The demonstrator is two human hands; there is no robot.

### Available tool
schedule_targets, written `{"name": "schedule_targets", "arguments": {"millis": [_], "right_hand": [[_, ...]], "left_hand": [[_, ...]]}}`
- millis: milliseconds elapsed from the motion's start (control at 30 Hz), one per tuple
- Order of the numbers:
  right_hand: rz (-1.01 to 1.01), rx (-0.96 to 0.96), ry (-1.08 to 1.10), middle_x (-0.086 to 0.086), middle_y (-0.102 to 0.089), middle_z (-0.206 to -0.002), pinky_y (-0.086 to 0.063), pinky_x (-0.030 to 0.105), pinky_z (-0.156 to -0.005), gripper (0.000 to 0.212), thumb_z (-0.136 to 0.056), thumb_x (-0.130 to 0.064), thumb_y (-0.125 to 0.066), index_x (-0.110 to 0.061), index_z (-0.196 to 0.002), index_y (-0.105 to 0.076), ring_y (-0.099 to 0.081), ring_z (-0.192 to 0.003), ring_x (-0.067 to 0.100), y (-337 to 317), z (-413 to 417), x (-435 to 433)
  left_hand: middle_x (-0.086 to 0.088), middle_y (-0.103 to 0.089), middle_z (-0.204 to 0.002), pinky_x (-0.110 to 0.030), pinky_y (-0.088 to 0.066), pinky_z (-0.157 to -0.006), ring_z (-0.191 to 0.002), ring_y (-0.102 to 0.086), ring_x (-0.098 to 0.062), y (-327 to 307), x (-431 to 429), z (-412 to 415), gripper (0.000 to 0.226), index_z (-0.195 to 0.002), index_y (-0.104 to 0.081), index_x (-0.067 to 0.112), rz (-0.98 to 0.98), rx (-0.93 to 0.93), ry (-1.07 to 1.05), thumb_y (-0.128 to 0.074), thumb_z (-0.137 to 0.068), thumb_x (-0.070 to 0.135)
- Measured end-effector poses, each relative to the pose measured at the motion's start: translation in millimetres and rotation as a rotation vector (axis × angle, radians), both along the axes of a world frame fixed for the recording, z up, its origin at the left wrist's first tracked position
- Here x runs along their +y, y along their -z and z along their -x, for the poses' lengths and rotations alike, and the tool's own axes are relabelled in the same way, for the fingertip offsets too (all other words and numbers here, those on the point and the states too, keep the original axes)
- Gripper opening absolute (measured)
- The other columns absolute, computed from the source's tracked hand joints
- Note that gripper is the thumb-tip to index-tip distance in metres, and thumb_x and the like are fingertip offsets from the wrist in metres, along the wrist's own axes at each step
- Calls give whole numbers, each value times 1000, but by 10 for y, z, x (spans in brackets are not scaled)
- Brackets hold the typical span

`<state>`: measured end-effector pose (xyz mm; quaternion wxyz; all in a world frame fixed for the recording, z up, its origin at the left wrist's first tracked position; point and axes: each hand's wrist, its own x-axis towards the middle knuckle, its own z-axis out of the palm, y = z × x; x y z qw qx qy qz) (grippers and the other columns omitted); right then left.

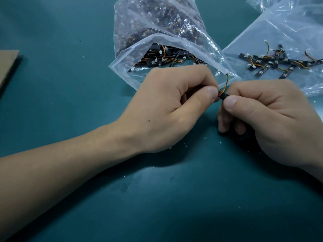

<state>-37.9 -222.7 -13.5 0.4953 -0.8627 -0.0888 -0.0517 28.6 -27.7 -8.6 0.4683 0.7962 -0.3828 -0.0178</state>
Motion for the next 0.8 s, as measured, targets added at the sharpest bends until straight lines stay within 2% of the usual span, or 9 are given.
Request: {"name": "schedule_targets", "arguments": {"millis": [200, 333, 400, 467, 533, 600, 667, 733, 800], "right_hand": [[52, -22, -36, -12, -56, -50, -34, 11, -48, 39, -96, -33, -50, -21, -62, -63, -50, -44, 8, -15, 13, 9], [83, 37, -56, -6, -59, -51, -35, 15, -46, 39, -94, -42, -45, -22, -67, -65, -49, -44, 7, -7, 11, 5], [87, 35, -56, -4, -57, -51, -35, 15, -46, 38, -94, -41, -45, -22, -67, -65, -48, -44, 7, 1, 20, 7], [-24, 11, -17, -1, -60, -54, -37, 17, -46, 38, -97, -42, -46, -23, -74, -69, -48, -43, 8, 14, -2, 3], [-289, -4, 95, 3, -64, -60, -37, 21, -44, 37, -101, -45, -48, -25, -92, -77, -48, -40, 13, 19, -77, -33], [-465, 11, 203, 2, -67, -64, -35, 22, -42, 37, -103, -48, -49, -24, -105, -78, -47, -37, 17, 20, -162, -93], [-520, 14, 219, 0, -65, -62, -35, 20, -43, 33, -103, -46, -52, -26, -104, -77, -45, -36, 17, 32, -193, -117], [-564, -12, 200, -3, -60, -57, -33, 19, -43, 27, -103, -46, -55, -30, -95, -76, -42, -35, 16, 58, -195, -134], [-648, -28, 241, -5, -55, -52, -31, 18, -44, 33, -105, -50, -52, -33, -86, -73, -38, -33, 14, 75, -221, -163]], "left_hand": [[4, -59, -65, -22, -41, -61, -62, -54, -14, 20, -6, -13, 14, -92, -69, 10, 21, -4, 21, -57, -100, 12], [-5, -67, -90, -39, -51, -79, -85, -63, -23, 2, -27, -10, 22, -118, -61, 7, 157, 49, -4, -50, -100, 13], [-6, -67, -99, -41, -51, -86, -95, -64, -23, -12, -27, -17, 26, -122, -59, 5, 213, 43, -79, -49, -99, 10], [4, -68, -100, -35, -49, -90, -97, -62, -12, -9, -21, -41, 27, -114, -63, 14, 176, 13, -197, -51, -91, 6], [17, -65, -100, -38, -42, -100, -97, -56, -4, 4, -33, -66, 38, -104, -61, 32, -10, -7, -301, -48, -77, 8], [21, -62, -104, -34, -31, -103, -102, -50, -7, 16, -50, -62, 44, -105, -58, 38, -231, -13, -329, -43, -71, 15], [20, -60, -106, -33, -30, -99, -102, -48, -12, 37, -54, -61, 45, -109, -61, 36, -326, -67, -312, -41, -72, 18], [14, -59, -104, -34, -39, -95, -98, -49, -16, 49, -46, -72, 44, -108, -63, 30, -320, -115, -274, -41, -74, 15], [11, -58, -101, -28, -41, -86, -90, -49, -12, 59, -34, -89, 43, -107, -64, 27, -272, -128, -245, -42, -74, 8]]}}
